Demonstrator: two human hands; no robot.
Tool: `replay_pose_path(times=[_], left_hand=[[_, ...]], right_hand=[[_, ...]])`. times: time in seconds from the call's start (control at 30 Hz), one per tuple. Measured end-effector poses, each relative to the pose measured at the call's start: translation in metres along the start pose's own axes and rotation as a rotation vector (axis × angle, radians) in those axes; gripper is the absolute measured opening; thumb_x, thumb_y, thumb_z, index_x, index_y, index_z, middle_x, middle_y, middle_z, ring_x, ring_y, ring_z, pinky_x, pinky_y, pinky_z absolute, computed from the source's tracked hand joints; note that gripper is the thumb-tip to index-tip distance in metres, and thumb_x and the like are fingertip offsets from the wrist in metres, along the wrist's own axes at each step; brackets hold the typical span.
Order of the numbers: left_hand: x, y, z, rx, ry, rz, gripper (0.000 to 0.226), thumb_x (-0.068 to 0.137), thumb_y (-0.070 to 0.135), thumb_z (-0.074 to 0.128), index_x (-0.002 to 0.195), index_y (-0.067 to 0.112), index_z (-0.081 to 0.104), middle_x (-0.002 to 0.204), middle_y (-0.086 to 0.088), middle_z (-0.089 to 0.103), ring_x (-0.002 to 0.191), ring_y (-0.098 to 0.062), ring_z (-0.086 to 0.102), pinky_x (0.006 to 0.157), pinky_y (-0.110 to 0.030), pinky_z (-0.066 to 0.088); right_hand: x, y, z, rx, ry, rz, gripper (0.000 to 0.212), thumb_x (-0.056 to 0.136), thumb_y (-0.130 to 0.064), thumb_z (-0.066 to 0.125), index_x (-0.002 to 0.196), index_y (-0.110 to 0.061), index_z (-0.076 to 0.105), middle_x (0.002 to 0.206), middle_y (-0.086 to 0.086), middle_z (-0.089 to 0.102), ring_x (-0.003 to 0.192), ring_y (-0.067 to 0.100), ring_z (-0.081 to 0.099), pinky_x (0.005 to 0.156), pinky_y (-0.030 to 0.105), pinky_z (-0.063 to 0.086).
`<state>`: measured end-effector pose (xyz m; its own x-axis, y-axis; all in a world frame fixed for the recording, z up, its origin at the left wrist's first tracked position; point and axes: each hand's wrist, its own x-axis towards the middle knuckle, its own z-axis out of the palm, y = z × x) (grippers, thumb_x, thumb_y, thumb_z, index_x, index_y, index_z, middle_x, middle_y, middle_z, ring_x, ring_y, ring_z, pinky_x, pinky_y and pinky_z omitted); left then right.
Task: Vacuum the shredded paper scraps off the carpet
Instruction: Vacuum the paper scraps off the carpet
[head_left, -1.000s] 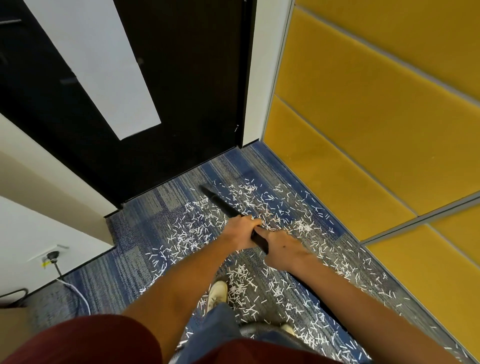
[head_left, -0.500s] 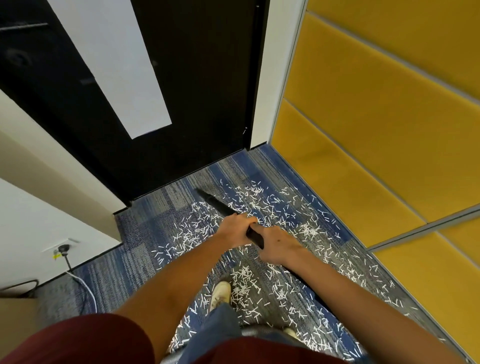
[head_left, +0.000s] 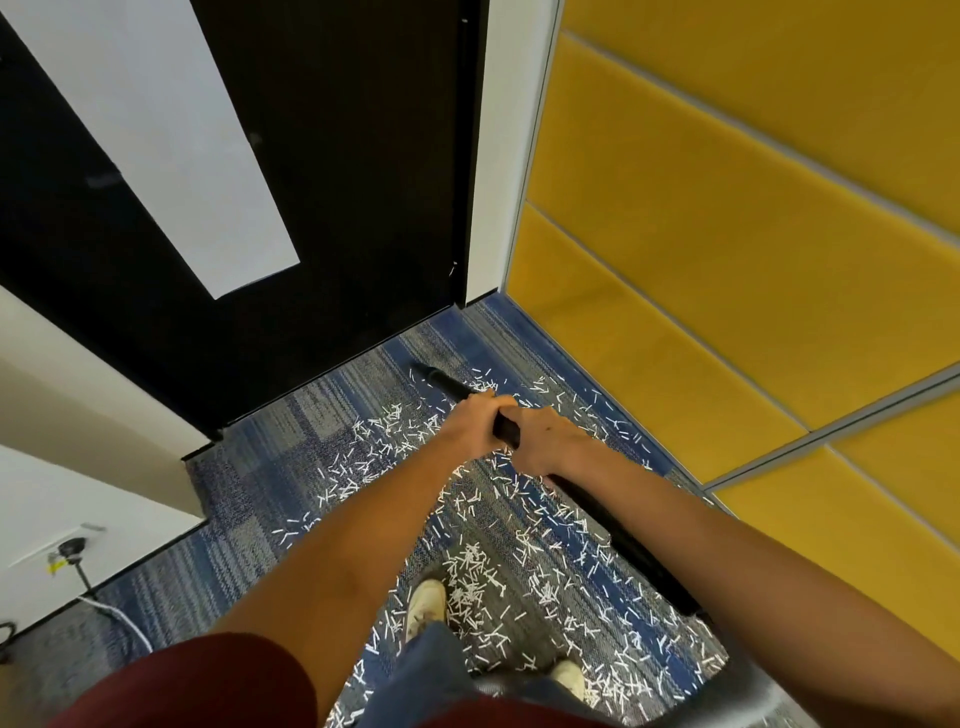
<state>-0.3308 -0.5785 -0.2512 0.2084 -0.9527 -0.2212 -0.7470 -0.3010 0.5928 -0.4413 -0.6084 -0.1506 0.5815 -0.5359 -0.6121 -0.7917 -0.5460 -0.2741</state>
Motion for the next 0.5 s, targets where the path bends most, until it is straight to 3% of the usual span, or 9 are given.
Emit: replay_pose_path(times=[0.1, 0.23, 0.4, 0.5], left_hand=[[0.003, -0.003, -0.005, -0.006, -0.030, 0.003, 0.026, 0.077, 0.009, 0.067, 0.102, 0.016, 0.064, 0.101, -0.006, 0.065, 0.092, -0.025, 0.062, 0.084, -0.037, 0.051], [0.006, 0.001, -0.008, -0.021, -0.037, 0.007, 0.025, 0.076, 0.013, 0.067, 0.100, 0.013, 0.063, 0.095, -0.004, 0.067, 0.090, -0.024, 0.063, 0.081, -0.040, 0.052], [0.004, 0.015, -0.004, -0.040, -0.028, 0.024, 0.022, 0.075, 0.011, 0.068, 0.097, 0.011, 0.063, 0.093, -0.007, 0.068, 0.090, -0.024, 0.064, 0.080, -0.038, 0.053], [0.003, 0.024, 0.000, -0.044, -0.041, 0.017, 0.023, 0.077, 0.010, 0.069, 0.099, 0.014, 0.062, 0.096, -0.006, 0.068, 0.091, -0.022, 0.063, 0.079, -0.032, 0.052]], right_hand=[[0.004, -0.003, -0.005, 0.036, -0.031, 0.009, 0.066, 0.085, -0.002, 0.057, 0.145, -0.019, 0.034, 0.099, 0.006, 0.049, 0.058, 0.015, 0.051, 0.062, 0.029, 0.052], [0.002, -0.001, -0.016, 0.019, -0.038, 0.020, 0.062, 0.086, -0.001, 0.055, 0.143, -0.019, 0.036, 0.087, 0.005, 0.049, 0.050, 0.015, 0.054, 0.046, 0.024, 0.050], [-0.007, 0.009, -0.020, 0.031, -0.052, 0.057, 0.069, 0.085, 0.003, 0.055, 0.146, -0.021, 0.032, 0.107, 0.014, 0.050, 0.050, 0.019, 0.057, 0.045, 0.025, 0.051], [-0.013, 0.016, -0.019, 0.039, -0.044, 0.071, 0.069, 0.085, 0.004, 0.054, 0.146, -0.020, 0.031, 0.105, 0.014, 0.051, 0.051, 0.019, 0.057, 0.045, 0.025, 0.051]])
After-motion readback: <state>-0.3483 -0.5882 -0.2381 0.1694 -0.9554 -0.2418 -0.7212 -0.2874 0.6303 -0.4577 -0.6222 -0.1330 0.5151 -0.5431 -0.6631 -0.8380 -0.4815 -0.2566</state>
